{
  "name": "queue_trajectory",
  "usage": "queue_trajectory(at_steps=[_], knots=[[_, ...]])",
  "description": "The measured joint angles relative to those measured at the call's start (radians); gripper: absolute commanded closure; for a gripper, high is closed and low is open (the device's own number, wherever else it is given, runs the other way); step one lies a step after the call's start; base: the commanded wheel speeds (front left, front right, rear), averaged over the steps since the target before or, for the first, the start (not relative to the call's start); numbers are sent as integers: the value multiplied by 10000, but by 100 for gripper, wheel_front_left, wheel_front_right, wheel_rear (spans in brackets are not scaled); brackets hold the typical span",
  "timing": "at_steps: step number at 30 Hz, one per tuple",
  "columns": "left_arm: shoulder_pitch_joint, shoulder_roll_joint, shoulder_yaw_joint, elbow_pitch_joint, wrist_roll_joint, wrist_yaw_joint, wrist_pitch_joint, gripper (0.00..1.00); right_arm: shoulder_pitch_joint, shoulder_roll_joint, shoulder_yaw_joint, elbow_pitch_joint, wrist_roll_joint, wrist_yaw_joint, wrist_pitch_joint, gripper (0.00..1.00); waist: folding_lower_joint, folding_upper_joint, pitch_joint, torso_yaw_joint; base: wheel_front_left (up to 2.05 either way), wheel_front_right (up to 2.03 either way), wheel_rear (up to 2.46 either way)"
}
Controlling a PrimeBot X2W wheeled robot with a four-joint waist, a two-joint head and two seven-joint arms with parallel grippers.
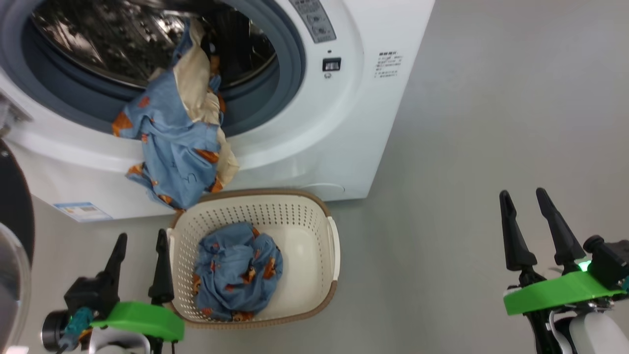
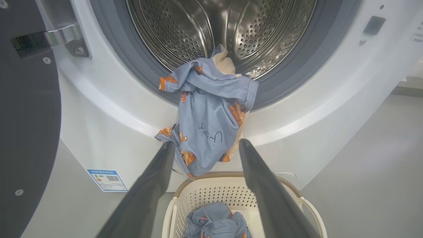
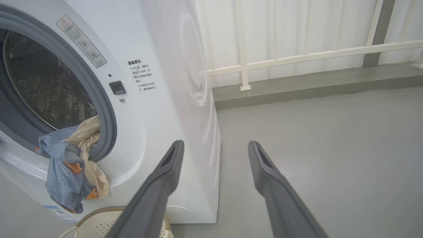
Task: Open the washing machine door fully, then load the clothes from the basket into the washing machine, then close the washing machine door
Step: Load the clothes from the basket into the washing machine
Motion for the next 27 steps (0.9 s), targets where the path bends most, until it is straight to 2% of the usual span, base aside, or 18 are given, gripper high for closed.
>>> queue_trajectory(at_steps=[14, 18, 27], knots=[[-2671, 169, -290, 1866, 0, 0, -2, 0, -1030, 286, 10, -274, -15, 0, -2, 0, -1, -1, 1726, -263, 0, 0, 0], [-4207, 462, -221, 2778, 23, 0, -2, 0, -1591, 443, 125, -347, -75, 0, -2, 0, 0, 0, 2571, -401, 0, 0, 0], [-5358, 688, -19, 3680, 186, 0, -2, 0, -1990, 639, 364, -374, -75, 0, -2, 0, 0, 0, 3415, -876, 0, 0, 0]])
